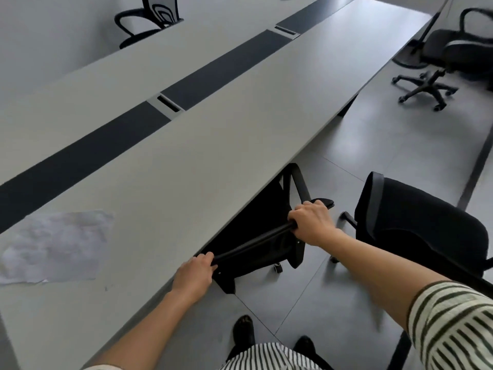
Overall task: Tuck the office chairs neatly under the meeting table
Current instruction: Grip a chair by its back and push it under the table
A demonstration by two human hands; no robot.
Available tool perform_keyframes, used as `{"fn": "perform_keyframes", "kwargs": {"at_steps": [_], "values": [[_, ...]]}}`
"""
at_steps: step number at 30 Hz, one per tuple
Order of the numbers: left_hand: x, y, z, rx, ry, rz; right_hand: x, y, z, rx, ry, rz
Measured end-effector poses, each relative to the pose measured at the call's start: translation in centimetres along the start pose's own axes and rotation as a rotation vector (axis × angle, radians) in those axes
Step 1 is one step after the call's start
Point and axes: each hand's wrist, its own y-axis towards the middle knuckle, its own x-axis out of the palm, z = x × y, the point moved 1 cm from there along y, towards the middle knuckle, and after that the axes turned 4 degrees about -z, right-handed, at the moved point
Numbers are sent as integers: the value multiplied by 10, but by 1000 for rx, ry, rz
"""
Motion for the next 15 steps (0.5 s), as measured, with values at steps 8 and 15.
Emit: {"fn": "perform_keyframes", "kwargs": {"at_steps": [8, 15], "values": [[-29, 3, 21, 130, 2, -66, 12, -58, 5, 93, 224, 224], [-67, 7, 142, 579, -228, 116, 36, -178, 47, 497, 591, 330]]}}
